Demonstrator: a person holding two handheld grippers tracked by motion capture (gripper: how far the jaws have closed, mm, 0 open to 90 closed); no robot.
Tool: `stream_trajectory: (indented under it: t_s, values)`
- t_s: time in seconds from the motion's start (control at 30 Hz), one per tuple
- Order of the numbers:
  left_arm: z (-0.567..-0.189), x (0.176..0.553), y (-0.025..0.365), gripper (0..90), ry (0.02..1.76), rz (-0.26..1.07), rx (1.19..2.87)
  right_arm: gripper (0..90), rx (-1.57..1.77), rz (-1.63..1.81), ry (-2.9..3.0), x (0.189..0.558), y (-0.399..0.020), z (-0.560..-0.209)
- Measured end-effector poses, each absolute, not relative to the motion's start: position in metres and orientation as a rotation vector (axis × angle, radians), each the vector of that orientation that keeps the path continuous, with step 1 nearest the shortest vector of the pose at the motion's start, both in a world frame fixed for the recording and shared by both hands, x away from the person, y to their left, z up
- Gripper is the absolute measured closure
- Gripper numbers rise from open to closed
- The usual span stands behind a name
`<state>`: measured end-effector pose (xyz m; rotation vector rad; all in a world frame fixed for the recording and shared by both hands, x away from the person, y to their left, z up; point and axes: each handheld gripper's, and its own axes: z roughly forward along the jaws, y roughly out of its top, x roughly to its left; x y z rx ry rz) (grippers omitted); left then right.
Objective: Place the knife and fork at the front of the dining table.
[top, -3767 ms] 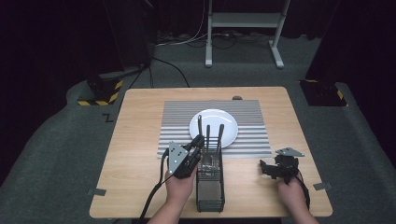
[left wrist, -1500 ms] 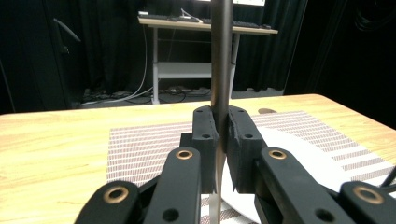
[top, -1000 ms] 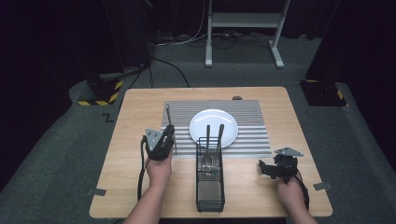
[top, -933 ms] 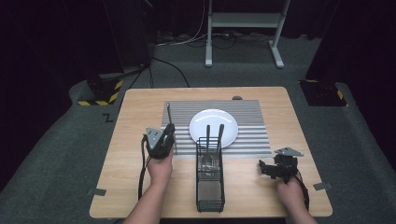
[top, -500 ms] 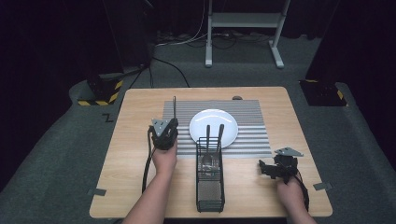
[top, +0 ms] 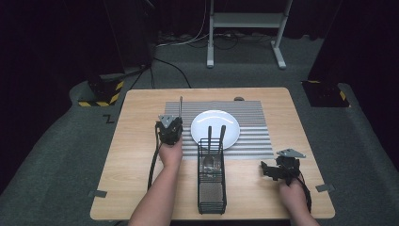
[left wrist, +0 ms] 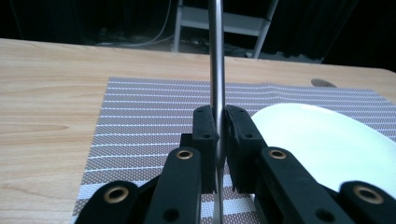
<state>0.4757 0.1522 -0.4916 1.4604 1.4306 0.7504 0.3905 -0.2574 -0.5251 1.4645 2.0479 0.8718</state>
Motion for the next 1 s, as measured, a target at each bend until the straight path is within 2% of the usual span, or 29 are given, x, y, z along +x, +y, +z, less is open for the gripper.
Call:
stream_trajectory:
  t_s: [0.13,0.47,1.0]
  values:
    - [-0.49,0.475,0.151,82.4,1.441,0.716,1.437,10.0,1.464,0.872,2.048,0.391,-0.257,-0.525]
    - [-0.469,0.459,0.15,82.5,1.402,0.723,1.426,10.0,1.465,0.872,2.048,0.391,-0.257,-0.525]
    - [-0.495,0.476,0.149,82.5,1.52,0.67,1.422,10.0,1.465,0.872,2.048,0.391,-0.257,-0.525]
